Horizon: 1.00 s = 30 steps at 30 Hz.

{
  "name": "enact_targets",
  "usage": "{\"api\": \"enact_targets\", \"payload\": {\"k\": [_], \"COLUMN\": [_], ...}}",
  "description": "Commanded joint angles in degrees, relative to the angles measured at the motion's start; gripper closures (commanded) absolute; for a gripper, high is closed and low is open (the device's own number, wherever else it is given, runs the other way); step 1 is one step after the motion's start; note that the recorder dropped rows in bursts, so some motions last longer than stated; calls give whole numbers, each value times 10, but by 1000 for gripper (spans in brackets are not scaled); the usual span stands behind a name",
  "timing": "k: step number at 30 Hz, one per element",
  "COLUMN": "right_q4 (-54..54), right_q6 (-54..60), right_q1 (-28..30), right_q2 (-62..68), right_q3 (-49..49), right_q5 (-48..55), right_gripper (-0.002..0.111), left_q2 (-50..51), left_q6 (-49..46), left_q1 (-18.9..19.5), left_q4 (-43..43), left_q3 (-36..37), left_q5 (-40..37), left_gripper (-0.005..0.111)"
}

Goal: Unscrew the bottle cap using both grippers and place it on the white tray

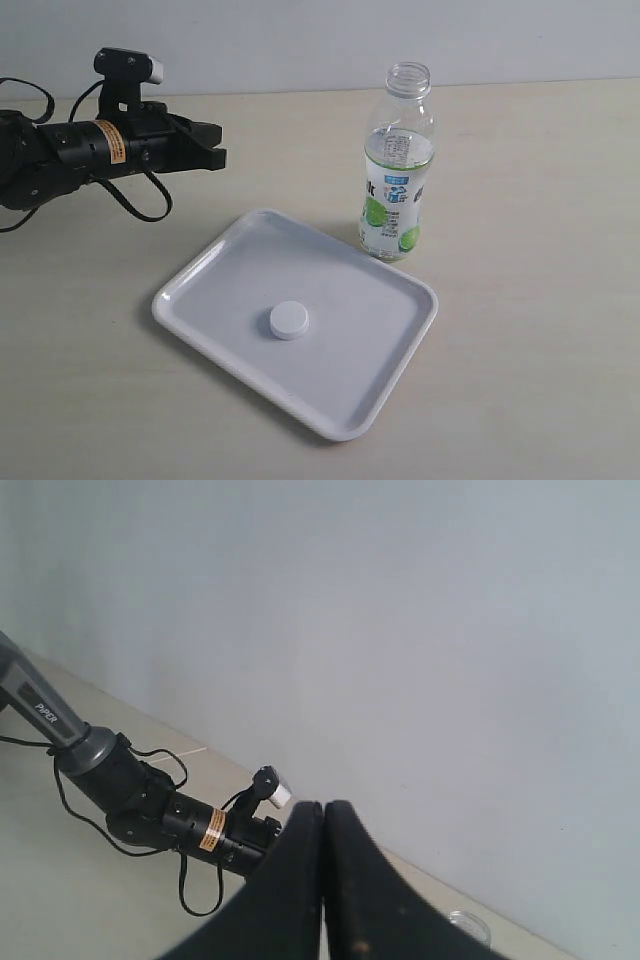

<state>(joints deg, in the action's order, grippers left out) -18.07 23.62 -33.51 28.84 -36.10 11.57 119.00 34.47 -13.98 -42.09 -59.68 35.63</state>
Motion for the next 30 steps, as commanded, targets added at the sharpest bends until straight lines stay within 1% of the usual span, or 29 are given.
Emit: {"api": "enact_targets", "payload": {"k": [1,7,12,16,25,30], "right_q4": [0,0,0,0,0,0], "right_q6": [2,2,2,2,2,2], "right_q1": [-1,-1,-1,-1,-1,-1], "right_q2": [-2,-2,-2,-2,-2,-2], "right_q3": [3,3,3,3,3,3], "right_q5": [-5,-5,-5,-5,-5,-5], "right_gripper": [108,108,108,108,108,108], "left_q2": [-4,-9,-48,-105,-274,-346], "left_q6": [2,2,2,2,2,2], "left_q1": [2,2,2,2,2,2], "left_q4": [-4,-7,-25,-40,-40,-40], "left_q3": [3,3,3,3,3,3], "left_q5": [0,0,0,0,0,0], "left_gripper": [107,107,107,107,107,107]}}
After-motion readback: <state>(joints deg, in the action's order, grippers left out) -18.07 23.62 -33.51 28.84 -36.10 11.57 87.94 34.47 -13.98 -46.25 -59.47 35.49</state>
